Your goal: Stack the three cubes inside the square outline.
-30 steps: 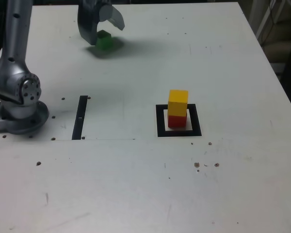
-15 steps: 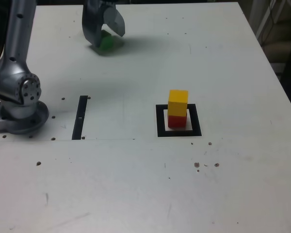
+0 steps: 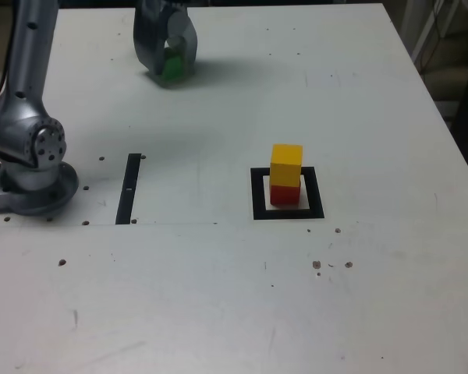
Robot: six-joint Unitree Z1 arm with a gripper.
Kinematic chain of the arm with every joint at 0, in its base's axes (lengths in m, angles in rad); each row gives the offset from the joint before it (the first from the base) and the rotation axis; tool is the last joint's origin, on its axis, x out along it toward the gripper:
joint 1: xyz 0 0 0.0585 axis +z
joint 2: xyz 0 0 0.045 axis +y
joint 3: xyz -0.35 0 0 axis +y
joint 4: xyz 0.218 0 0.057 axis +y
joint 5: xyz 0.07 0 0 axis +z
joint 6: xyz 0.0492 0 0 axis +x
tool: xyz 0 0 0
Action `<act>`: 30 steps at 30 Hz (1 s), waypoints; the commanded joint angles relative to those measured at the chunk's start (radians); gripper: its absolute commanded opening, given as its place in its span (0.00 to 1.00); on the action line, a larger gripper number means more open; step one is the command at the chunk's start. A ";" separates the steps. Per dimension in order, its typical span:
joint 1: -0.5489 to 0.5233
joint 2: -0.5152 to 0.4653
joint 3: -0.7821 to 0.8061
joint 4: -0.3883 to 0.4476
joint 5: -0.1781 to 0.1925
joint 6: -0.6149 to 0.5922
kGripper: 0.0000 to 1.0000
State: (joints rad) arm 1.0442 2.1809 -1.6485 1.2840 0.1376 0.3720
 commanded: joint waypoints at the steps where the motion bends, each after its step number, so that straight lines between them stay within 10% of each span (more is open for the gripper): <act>1: -0.003 0.003 -0.002 0.002 0.000 0.003 0.29; 30: -0.229 -0.183 0.037 0.078 -0.025 0.056 0.29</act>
State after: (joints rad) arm 0.8236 2.0093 -1.6143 1.3578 0.1149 0.4293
